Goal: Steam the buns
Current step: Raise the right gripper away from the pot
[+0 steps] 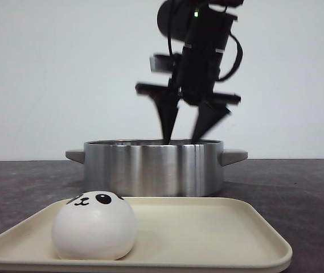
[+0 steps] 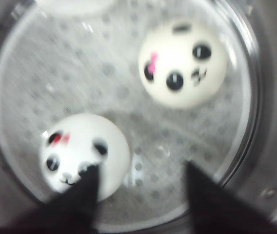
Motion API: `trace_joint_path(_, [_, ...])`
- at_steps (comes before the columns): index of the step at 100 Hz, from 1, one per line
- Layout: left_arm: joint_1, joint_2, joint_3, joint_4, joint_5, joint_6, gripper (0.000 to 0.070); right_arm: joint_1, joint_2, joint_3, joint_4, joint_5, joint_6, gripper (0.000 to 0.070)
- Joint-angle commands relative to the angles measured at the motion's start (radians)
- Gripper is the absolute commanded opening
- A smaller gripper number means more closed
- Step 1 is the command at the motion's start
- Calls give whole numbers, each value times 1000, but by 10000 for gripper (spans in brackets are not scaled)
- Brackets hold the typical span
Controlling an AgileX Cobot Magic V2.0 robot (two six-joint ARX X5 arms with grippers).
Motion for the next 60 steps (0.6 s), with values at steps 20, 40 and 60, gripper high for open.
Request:
trace_joint_path(20, [-7,45,-2,-71,-3,1,308,103,-271,78,38,6,-29,1])
trace_joint_path(40, [-11,88,-117,-65,106,-32,313,263,-495,78,11,159,-29,1])
trace_joint_path(60, [-50,168,-288,-35,188,-32,427,434,-630,78,-23,388,-21,0])
